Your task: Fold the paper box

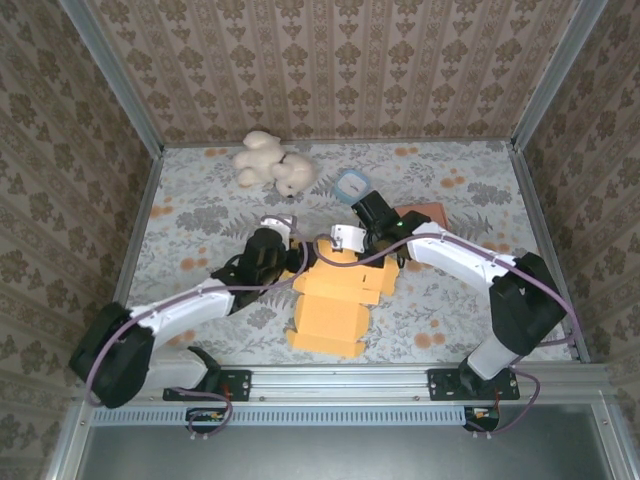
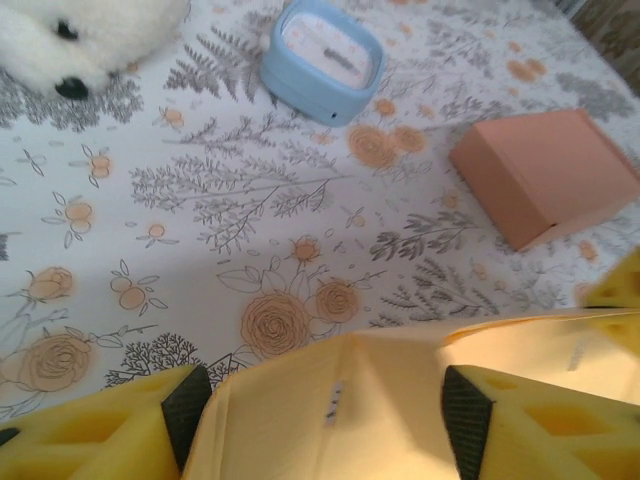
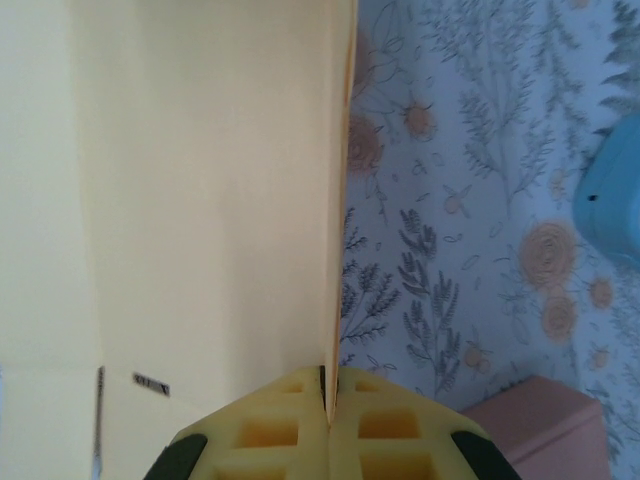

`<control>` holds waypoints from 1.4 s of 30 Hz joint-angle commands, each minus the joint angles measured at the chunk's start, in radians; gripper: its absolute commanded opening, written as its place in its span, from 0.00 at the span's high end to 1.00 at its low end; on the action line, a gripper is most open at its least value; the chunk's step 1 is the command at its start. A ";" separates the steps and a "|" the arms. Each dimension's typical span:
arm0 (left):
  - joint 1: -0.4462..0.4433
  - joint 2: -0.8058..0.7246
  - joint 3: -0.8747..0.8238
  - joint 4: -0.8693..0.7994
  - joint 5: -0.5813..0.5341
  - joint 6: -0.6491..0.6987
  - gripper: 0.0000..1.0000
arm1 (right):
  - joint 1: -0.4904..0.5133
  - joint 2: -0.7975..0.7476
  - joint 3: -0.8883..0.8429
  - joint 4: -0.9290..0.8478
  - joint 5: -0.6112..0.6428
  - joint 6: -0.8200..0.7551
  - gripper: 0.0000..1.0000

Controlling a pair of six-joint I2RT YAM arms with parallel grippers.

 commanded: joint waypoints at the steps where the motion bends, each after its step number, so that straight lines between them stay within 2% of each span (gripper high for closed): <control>1: 0.004 -0.158 -0.029 -0.073 -0.018 0.022 0.32 | 0.000 0.065 0.028 -0.039 0.016 0.031 1.00; 4: 0.007 -0.314 -0.074 -0.189 -0.107 0.021 0.30 | -0.006 0.084 0.029 -0.032 0.025 0.040 1.00; 6: 0.010 -0.401 -0.107 -0.234 -0.120 0.001 0.30 | -0.008 0.087 0.030 -0.018 0.024 0.052 1.00; 11: -0.001 -0.496 -0.209 -0.146 0.051 -0.125 0.32 | -0.007 0.092 0.044 -0.018 0.025 0.080 1.00; 17: -0.035 -0.394 -0.229 -0.045 0.119 -0.192 0.34 | -0.007 0.071 0.035 -0.019 0.022 0.087 1.00; 27: -0.028 -0.133 -0.212 0.061 0.169 -0.254 0.32 | -0.007 0.027 0.004 -0.020 0.024 0.088 1.00; 36: -0.053 -0.018 -0.215 0.089 0.096 -0.260 0.32 | -0.007 0.005 -0.012 -0.019 0.025 0.096 1.00; 39: -0.078 0.012 -0.192 0.102 0.104 -0.257 0.32 | -0.007 0.010 -0.008 -0.017 0.025 0.102 1.00; 42: -0.125 0.017 -0.148 0.050 0.055 -0.233 0.32 | -0.007 0.013 -0.005 -0.018 0.027 0.108 1.00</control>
